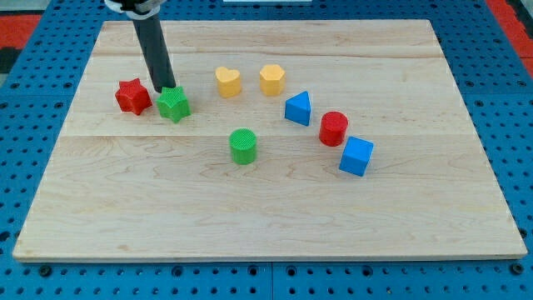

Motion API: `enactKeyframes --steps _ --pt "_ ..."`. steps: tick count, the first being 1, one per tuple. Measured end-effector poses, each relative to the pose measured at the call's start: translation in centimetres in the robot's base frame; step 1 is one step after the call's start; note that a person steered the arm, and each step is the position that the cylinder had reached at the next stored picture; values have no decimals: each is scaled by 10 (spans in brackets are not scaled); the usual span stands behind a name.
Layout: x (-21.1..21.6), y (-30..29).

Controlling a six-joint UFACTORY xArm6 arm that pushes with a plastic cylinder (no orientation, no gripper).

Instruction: Push the red star closer to the yellow heart

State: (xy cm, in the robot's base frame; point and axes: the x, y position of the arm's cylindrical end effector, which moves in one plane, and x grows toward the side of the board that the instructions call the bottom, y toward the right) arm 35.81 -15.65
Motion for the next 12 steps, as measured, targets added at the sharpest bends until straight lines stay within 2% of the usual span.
enactKeyframes --steps 2,4,6,8,9,10,11,12 --pt "25 8" --pt "85 0" --pt "124 -31" --pt "84 -89" --pt "50 -106" --pt "20 -104" --pt "5 -76" --pt "11 -68"
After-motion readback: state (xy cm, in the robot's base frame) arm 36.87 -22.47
